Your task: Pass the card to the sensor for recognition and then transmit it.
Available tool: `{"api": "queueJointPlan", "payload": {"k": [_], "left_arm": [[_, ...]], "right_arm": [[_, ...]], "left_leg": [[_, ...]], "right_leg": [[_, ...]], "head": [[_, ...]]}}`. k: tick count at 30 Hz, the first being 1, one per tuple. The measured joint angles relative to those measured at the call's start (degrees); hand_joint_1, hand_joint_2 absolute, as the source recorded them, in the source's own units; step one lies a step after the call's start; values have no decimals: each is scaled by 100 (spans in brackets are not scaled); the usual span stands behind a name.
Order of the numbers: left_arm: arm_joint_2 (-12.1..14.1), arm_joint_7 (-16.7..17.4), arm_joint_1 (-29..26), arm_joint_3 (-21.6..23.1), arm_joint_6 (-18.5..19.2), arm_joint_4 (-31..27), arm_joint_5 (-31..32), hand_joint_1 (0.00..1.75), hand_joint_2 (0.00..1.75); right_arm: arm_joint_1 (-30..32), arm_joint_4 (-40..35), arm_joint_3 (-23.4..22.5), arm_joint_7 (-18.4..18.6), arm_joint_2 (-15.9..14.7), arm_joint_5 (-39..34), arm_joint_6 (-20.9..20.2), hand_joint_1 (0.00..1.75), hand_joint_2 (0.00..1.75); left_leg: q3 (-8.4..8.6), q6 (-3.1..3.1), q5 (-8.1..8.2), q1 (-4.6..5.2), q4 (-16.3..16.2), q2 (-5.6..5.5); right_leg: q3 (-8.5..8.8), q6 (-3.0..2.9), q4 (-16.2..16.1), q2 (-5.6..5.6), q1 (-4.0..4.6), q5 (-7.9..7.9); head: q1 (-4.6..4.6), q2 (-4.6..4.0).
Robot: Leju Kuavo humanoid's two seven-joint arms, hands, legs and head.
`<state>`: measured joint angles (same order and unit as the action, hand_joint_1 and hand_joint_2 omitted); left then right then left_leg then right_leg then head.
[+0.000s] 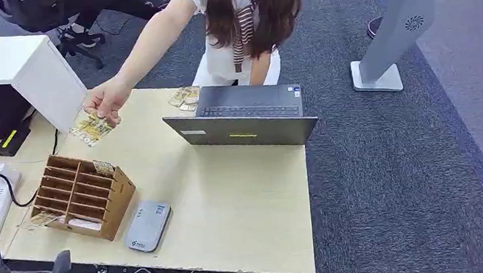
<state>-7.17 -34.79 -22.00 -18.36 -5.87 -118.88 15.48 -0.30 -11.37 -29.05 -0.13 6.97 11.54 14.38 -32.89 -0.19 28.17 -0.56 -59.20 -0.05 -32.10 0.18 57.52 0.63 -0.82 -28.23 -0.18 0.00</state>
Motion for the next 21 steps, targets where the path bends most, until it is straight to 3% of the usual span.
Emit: {"api": "queueJointPlan", "payload": {"k": [3, 6, 10, 12, 14, 17, 21], "left_arm": [[386, 726, 259, 305, -859, 28, 1218, 0, 175], [912, 1801, 1006, 757, -1356, 351, 2934, 0, 175], [1673, 3056, 2175, 1375, -1389, 1083, 4912, 0, 175], [1996, 3395, 2706, 1609, -1337, 1446, 5427, 0, 175], [2257, 3847, 3473, 1863, -1005, 2096, 6161, 0, 175], [2522, 4052, 4457, 2167, -1224, 3325, 6438, 0, 175], [2685, 4093, 4840, 2354, -1913, 4259, 6462, 0, 175]], "right_arm": [[-15, 2, 70, 74, 0, 201, -107, 0, 175], [-75, 5, 157, 129, 0, 393, -221, 0, 175], [-137, 7, 295, 179, -2, 651, -359, 0, 175], [-142, 7, 369, 194, -2, 791, -433, 0, 175], [-147, 11, 502, 203, -2, 1031, -546, 0, 175], [-208, 11, 653, 236, -2, 1180, -590, 0, 175], [-200, 22, 778, 249, -2, 1274, -601, 0, 175]], "left_leg": [[1, 0, -4, -2, -2, -11], [-1, 0, -21, -4, -1, -32], [-8, -1, -45, -6, -1, -32], [-6, -8, -54, -5, -1, -31], [-18, -2, -66, -6, -2, -36], [-23, -4, -73, -4, -1, -22], [-21, -4, -72, -3, -1, 9]], "right_leg": [[-9, 0, 0, -11, 0, 0], [-3, -4, 1, -36, 1, 3], [0, -17, 4, -37, 4, 27], [-9, -25, 4, -33, 5, 36], [-10, -16, 4, -40, 5, 43], [-16, -13, 7, -25, 4, 58], [-23, -15, 7, 11, 4, 61]], "head": [[0, -2], [2, 0], [0, 0], [-2, 0], [4, 0], [0, 0], [2, 0]]}}
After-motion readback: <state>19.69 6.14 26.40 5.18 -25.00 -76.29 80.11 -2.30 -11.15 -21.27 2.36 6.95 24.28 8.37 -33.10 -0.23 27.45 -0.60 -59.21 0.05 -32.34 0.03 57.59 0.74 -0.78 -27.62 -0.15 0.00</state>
